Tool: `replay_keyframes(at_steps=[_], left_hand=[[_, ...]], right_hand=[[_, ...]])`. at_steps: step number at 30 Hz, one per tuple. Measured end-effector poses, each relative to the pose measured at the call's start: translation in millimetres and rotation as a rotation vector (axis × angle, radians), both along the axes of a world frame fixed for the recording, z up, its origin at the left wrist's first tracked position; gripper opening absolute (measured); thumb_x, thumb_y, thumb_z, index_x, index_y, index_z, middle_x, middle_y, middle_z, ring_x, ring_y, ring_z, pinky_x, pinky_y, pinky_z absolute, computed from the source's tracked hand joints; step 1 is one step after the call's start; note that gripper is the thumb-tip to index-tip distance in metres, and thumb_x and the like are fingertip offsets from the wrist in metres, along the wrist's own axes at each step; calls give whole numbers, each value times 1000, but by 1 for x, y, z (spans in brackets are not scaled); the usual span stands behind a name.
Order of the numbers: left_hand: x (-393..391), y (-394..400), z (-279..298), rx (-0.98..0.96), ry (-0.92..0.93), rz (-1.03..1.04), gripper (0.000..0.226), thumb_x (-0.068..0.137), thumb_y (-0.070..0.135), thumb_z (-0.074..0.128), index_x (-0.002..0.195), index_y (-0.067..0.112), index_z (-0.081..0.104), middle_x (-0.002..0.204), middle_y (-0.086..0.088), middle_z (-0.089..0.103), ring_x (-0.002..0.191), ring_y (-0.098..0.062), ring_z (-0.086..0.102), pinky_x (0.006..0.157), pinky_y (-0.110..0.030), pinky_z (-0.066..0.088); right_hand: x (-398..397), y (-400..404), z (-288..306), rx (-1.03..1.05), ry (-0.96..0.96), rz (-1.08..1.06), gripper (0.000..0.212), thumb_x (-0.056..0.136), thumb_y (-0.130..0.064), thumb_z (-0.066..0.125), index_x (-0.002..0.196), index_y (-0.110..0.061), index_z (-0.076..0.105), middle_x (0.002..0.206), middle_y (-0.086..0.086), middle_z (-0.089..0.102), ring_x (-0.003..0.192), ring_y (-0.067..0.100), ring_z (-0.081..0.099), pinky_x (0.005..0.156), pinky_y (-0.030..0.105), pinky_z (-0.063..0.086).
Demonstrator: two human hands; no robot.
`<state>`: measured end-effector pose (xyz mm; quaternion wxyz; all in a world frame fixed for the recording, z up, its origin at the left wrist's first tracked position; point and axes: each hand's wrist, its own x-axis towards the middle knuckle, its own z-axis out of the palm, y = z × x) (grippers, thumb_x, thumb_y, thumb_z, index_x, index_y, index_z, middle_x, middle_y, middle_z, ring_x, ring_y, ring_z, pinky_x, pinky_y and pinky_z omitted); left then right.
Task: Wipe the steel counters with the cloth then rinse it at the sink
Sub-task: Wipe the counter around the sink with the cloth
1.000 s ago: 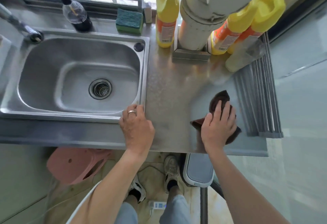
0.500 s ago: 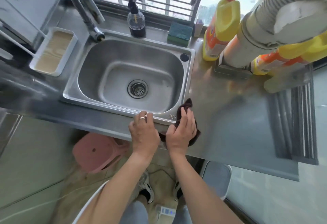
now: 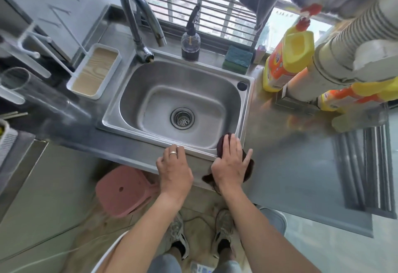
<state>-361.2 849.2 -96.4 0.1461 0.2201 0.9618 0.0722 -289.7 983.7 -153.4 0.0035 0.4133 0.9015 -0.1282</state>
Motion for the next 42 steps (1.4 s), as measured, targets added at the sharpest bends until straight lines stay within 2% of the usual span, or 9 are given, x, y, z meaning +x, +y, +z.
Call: replay_keyframes(at_steps=[5, 11, 16, 18, 22, 27, 31, 38, 42], left_hand=[[4, 1, -1, 31, -27, 7, 55, 70, 16, 66, 124, 13, 53, 128, -5, 54, 118, -26, 50, 94, -43, 41], [5, -3, -2, 107, -8, 102, 57, 67, 2, 62, 123, 12, 55, 123, -5, 58, 116, -27, 53, 93, -43, 43], [6, 0, -4, 239, 69, 212, 35, 84, 2, 56, 115, 14, 59, 120, -6, 61, 113, -27, 53, 92, -42, 41], [10, 7, -3, 269, 110, 208, 28, 92, 7, 53, 118, 16, 58, 121, -4, 59, 114, -24, 52, 95, -41, 41], [22, 31, -1, 301, 113, 217, 33, 87, 3, 50, 117, 13, 58, 122, -7, 58, 116, -27, 50, 94, -43, 41], [57, 81, 1, 283, 71, 92, 33, 82, 4, 56, 113, 15, 57, 118, -5, 58, 114, -26, 51, 91, -42, 42], [97, 125, 2, 262, 19, -80, 47, 72, 0, 56, 115, 18, 57, 114, 0, 57, 109, -24, 52, 88, -39, 44], [149, 171, -5, 251, -29, -176, 54, 66, -3, 64, 116, 16, 58, 119, -3, 57, 114, -25, 52, 89, -40, 43], [157, 179, -6, 228, -24, -168, 53, 67, -3, 64, 117, 15, 58, 120, -3, 57, 116, -25, 51, 90, -42, 44]], right_hand=[[7, -28, 0, -14, 184, -33, 76, 68, -11, 49, 143, -12, 59, 154, 10, 53, 144, 28, 48, 123, 50, 26], [26, -46, -8, -76, 267, 125, 89, 67, -14, 51, 156, -13, 44, 166, 7, 35, 157, 24, 24, 128, 50, 16], [-6, -74, -15, -44, 207, 476, 70, 102, -35, 48, 165, -19, 21, 173, 0, 15, 161, 22, 7, 129, 47, 10], [-15, -79, -17, 6, 154, 566, 74, 105, -38, 48, 166, -21, 11, 173, -1, 13, 161, 21, 3, 129, 44, 9], [14, -51, -14, 15, 184, 667, 67, 105, -35, 44, 165, -22, 17, 172, -6, 18, 161, 16, 5, 130, 43, 14], [89, 11, -19, -22, 223, 479, 60, 105, -31, 51, 162, -30, 31, 171, -9, 20, 160, 16, 12, 129, 44, 17], [161, 75, -17, 6, 208, 255, 61, 101, -25, 53, 160, -25, 37, 170, -4, 26, 159, 16, 16, 128, 46, 21], [281, 188, -12, 41, 112, -55, 55, 103, -30, 39, 157, -18, 43, 166, 5, 36, 155, 27, 30, 120, 53, 32], [301, 205, -11, 40, 90, -230, 56, 102, -31, 35, 155, -16, 44, 164, 8, 37, 152, 30, 34, 117, 53, 36]])
